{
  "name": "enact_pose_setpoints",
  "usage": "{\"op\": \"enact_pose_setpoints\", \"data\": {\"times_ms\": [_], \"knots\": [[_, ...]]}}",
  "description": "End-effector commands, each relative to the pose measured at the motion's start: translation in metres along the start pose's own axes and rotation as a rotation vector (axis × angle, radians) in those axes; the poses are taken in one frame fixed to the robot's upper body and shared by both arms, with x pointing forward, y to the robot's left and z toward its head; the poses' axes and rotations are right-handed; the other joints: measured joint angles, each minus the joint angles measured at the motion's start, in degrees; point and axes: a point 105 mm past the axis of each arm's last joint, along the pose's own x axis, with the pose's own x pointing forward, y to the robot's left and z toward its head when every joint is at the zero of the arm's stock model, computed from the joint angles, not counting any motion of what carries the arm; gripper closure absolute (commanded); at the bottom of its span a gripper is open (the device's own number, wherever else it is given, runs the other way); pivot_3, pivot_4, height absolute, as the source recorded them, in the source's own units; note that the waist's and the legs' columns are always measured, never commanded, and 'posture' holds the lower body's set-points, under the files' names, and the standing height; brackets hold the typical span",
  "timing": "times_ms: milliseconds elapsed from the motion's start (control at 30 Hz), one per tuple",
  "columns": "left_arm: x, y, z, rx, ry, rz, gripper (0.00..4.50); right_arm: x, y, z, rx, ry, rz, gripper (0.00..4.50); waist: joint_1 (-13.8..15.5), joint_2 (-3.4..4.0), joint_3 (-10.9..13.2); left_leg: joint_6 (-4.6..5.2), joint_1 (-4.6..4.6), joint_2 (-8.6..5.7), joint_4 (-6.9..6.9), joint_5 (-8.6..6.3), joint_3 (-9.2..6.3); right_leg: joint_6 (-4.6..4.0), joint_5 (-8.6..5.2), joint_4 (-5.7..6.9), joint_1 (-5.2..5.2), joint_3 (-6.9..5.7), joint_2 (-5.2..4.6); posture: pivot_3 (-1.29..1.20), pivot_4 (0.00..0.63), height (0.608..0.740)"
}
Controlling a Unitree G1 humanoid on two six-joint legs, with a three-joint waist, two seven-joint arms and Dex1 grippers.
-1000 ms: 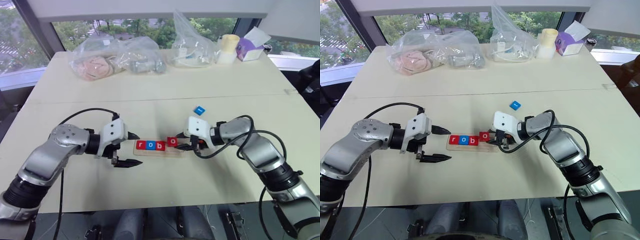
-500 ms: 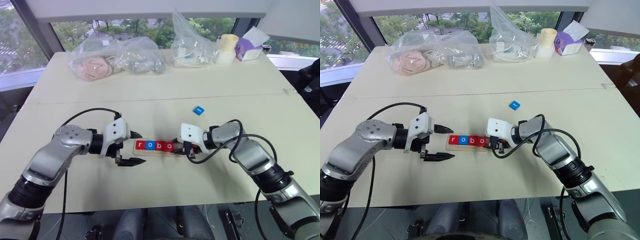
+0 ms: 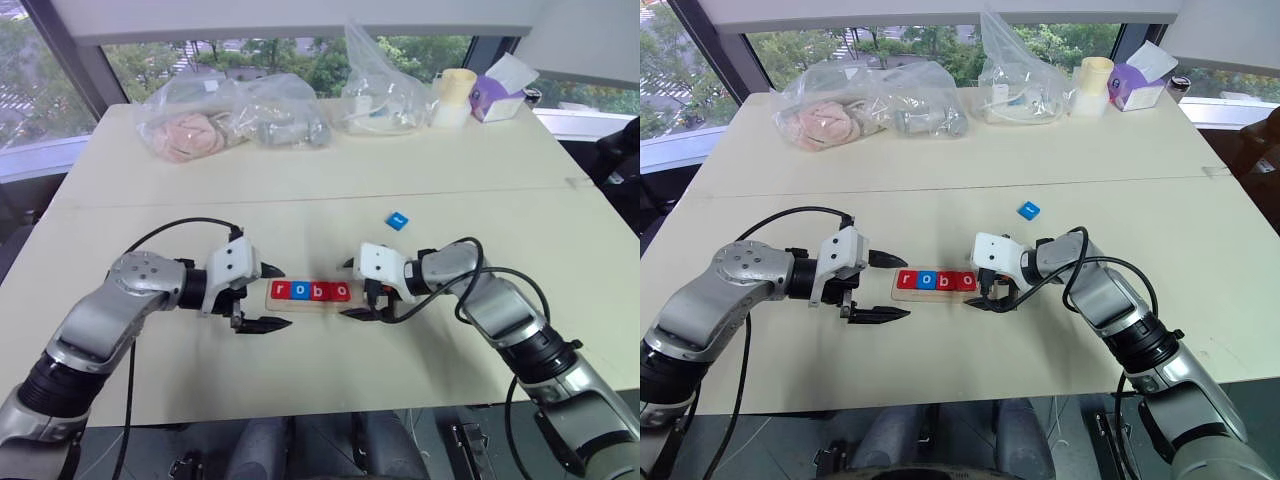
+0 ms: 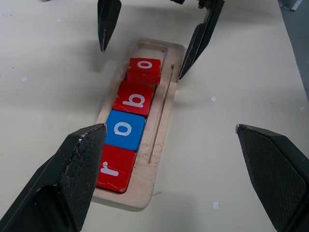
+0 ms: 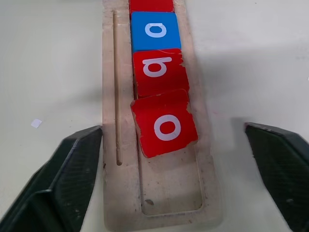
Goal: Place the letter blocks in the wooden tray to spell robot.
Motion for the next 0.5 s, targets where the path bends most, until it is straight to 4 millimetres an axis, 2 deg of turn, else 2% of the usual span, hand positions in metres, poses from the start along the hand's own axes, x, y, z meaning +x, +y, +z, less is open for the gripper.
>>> {"op": "enact_pose_setpoints", "data": {"times_ms": [33, 200, 500], "knots": [[0.000, 0.001, 0.003, 0.029, -0.008, 0.008, 0.00, -0.010, -0.011, 0.025, -0.009, -0.088, -0.057, 0.01, 0.0, 0.00, 0.0, 0.00, 0.00, 0.00, 0.00, 0.00, 0.00, 0.00, 0.00, 0.00, 0.00, 0.00, 0.00, 0.00, 0.150, 0.740], [0.002, 0.000, 0.002, 0.030, -0.011, 0.006, 0.00, -0.006, -0.014, 0.036, 0.019, -0.126, -0.089, 0.01, -0.1, 0.00, 0.0, 0.00, 0.01, 0.01, 0.00, 0.00, -0.01, 0.01, 0.01, 0.01, 0.00, 0.00, 0.02, 0.00, 0.150, 0.740], [0.004, 0.001, 0.001, 0.031, -0.017, 0.010, 0.00, 0.006, -0.024, 0.024, -0.011, -0.070, -0.153, 0.01, 0.0, 0.00, 0.0, 0.00, 0.01, 0.01, 0.01, 0.00, 0.00, 0.02, 0.02, 0.01, 0.01, 0.00, 0.03, 0.00, 0.150, 0.740]]}}
